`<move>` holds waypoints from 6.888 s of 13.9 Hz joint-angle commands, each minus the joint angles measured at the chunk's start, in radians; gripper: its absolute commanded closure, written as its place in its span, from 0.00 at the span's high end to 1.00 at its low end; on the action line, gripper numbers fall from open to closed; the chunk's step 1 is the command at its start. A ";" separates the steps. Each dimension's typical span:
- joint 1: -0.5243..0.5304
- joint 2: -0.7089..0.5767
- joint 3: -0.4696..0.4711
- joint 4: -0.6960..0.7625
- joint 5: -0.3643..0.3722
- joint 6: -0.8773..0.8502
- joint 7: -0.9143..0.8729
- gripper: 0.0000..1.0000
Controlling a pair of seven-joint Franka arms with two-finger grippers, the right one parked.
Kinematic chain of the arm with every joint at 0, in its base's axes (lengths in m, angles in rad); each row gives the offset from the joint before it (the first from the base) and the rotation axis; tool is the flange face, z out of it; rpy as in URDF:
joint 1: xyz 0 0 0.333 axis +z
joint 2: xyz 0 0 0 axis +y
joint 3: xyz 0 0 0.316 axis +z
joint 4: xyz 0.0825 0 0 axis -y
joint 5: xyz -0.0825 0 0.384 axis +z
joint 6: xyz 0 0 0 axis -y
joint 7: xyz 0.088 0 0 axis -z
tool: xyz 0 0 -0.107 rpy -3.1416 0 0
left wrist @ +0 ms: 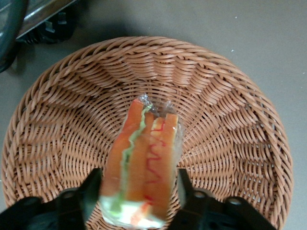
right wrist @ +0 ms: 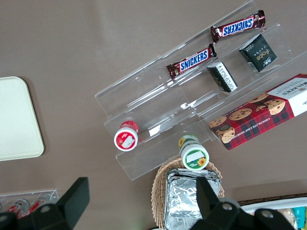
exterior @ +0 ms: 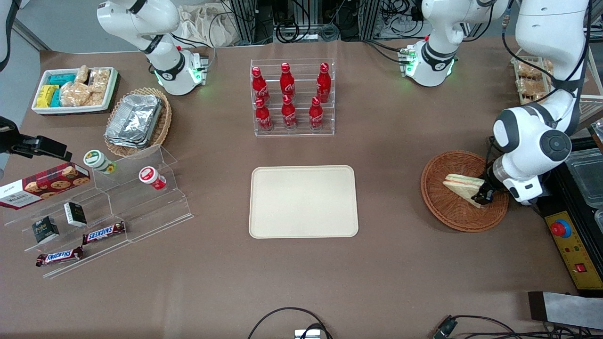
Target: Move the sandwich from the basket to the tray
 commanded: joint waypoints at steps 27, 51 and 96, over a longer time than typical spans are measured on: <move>-0.230 -0.137 -0.080 0.332 0.090 -0.414 0.190 0.10; -0.368 0.257 -0.400 0.516 0.193 -0.135 0.219 0.15; -0.252 0.196 -0.382 0.602 0.214 -0.191 0.190 1.00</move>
